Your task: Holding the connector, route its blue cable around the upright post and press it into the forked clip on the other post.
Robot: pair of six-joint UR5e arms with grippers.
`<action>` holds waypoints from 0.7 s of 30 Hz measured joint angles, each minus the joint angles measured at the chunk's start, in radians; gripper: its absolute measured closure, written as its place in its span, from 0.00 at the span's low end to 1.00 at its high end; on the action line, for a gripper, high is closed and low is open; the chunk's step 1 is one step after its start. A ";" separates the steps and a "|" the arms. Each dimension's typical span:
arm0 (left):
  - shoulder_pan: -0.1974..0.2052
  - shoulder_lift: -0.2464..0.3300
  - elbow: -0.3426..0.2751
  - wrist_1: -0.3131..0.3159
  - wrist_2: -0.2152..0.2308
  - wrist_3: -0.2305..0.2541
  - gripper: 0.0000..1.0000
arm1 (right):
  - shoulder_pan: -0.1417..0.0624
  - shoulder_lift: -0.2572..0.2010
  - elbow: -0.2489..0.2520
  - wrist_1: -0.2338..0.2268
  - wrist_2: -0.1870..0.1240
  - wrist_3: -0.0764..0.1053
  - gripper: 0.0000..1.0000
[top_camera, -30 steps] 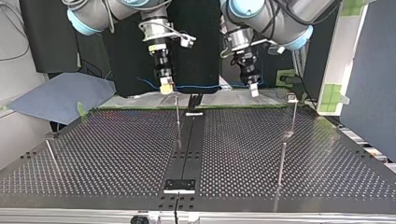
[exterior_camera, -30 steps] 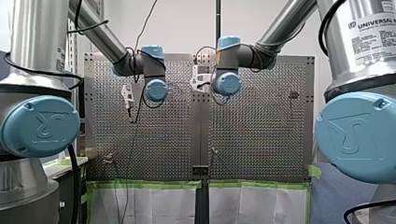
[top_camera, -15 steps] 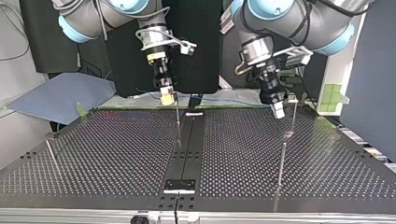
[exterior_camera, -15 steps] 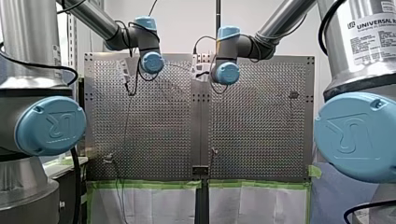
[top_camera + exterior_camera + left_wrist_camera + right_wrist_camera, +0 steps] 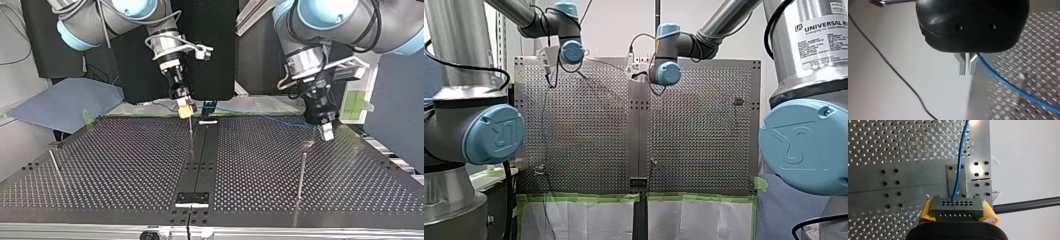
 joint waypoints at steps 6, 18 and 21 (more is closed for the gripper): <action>0.057 -0.052 0.044 -0.021 0.057 -0.006 0.90 | -0.002 0.000 -0.043 -0.002 -0.001 -0.001 1.00; 0.132 -0.137 0.170 -0.097 0.116 -0.026 0.90 | -0.024 0.002 -0.113 -0.010 -0.012 0.007 1.00; 0.156 -0.139 0.200 -0.121 0.136 -0.028 0.90 | -0.029 0.005 -0.121 -0.011 -0.018 0.008 1.00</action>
